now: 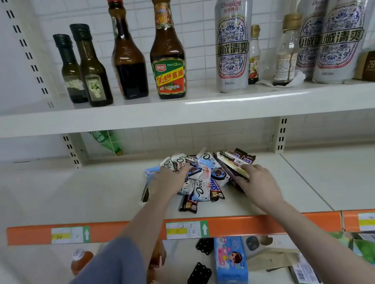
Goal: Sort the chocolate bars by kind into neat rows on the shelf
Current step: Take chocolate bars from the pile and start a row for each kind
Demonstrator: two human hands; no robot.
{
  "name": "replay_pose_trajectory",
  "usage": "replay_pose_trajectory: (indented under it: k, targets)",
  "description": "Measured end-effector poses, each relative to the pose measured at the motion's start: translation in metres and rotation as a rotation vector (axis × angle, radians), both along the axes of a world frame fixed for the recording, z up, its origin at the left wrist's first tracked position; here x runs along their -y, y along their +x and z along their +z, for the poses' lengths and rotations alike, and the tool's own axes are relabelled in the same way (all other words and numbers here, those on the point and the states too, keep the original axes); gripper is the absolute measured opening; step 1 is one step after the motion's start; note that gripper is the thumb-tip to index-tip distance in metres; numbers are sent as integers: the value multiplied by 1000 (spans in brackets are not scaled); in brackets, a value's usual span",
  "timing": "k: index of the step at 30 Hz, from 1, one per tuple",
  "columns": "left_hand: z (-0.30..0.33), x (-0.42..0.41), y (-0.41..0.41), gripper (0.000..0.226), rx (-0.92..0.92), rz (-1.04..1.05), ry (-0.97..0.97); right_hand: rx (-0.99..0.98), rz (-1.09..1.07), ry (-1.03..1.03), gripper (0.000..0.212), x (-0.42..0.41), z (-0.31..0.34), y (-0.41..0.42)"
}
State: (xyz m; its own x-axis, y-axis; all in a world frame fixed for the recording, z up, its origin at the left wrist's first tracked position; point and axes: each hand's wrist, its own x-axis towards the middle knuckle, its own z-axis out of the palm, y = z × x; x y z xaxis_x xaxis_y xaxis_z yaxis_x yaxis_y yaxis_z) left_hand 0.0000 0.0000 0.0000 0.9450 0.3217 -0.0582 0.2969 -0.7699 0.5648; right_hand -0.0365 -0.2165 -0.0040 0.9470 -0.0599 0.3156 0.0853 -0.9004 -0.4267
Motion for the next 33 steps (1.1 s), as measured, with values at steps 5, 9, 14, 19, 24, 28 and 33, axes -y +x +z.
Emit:
replay_pose_trajectory:
  k: [5,9,14,19,24,28,33]
  targets:
    - [-5,17,24,125,-114,55,208,-212,-34,-56,48,-10,-7,43]
    - [-2,26,34,123,-144,51,255,-175,-67,-59,40,-6,-15,59]
    - [-14,25,47,101,-107,63,232,-94,-76,99,28,2,-22,66]
    - [-9,29,40,63,23,109,33,-154,-87,278,20,7,-17,72]
    - [-1,24,41,36,5,153,-148,-235,-69,242,41,13,-11,69]
    - [0,29,36,29,-6,147,-111,-193,-48,318,45,9,-7,62]
    - [-8,27,35,36,45,156,-166,-110,-42,350,36,-1,-6,47]
